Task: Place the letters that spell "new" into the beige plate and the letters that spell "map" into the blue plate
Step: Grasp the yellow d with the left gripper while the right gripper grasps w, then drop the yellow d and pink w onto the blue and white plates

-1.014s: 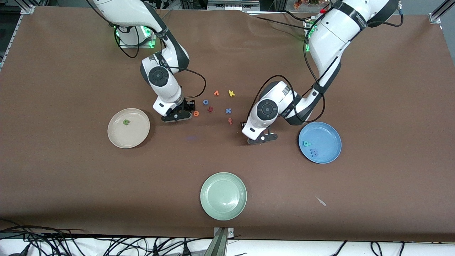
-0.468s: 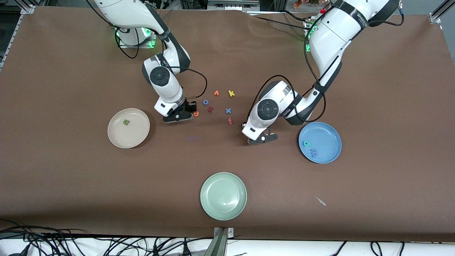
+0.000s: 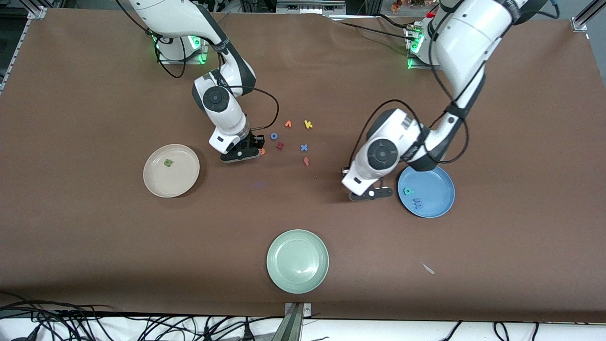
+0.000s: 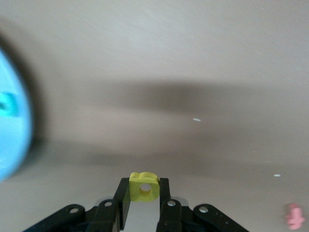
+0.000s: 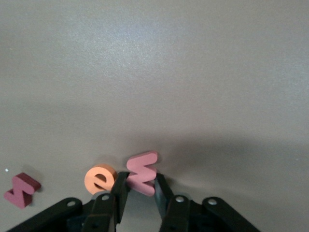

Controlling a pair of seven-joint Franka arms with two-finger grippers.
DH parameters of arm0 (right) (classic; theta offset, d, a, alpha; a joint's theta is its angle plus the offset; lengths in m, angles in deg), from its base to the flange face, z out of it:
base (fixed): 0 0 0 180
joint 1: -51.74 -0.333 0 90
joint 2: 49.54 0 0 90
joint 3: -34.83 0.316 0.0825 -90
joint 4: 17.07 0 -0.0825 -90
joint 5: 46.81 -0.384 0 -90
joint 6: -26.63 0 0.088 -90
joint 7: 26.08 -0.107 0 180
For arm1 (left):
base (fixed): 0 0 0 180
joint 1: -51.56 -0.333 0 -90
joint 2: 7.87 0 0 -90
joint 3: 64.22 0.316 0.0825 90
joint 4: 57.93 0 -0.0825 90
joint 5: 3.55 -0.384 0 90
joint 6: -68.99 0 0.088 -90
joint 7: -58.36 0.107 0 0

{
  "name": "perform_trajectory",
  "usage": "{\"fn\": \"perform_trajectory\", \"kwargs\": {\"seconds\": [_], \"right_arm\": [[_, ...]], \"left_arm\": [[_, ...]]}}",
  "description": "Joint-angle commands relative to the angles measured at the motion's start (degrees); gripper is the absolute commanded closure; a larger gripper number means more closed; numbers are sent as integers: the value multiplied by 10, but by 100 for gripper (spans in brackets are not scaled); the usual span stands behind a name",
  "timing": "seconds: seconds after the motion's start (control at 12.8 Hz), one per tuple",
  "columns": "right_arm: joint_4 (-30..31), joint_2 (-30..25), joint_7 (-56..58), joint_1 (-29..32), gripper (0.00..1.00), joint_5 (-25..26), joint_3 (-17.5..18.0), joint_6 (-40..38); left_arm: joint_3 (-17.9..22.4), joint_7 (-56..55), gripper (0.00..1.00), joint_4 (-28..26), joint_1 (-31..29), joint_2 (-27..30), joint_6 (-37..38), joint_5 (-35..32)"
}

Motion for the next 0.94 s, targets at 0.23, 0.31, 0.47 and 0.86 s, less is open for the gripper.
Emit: {"fn": "perform_trajectory", "kwargs": {"seconds": [0.23, 0.31, 0.47, 0.86], "right_arm": [[-31, -48, 100, -1, 90, 0, -58, -132], [-45, -57, 134, -1, 90, -3, -79, -176], [-55, -83, 233, -1, 90, -3, -137, -247], [-14, -94, 385, -1, 81, -27, -242, -247]], "left_arm": [[2, 144, 96, -10, -85, 15, 37, -78], [2, 163, 96, -11, -95, 15, 37, -82], [4, 201, 96, -14, -121, 12, 37, -93], [3, 263, 86, -41, -159, -2, 32, -100]]}}
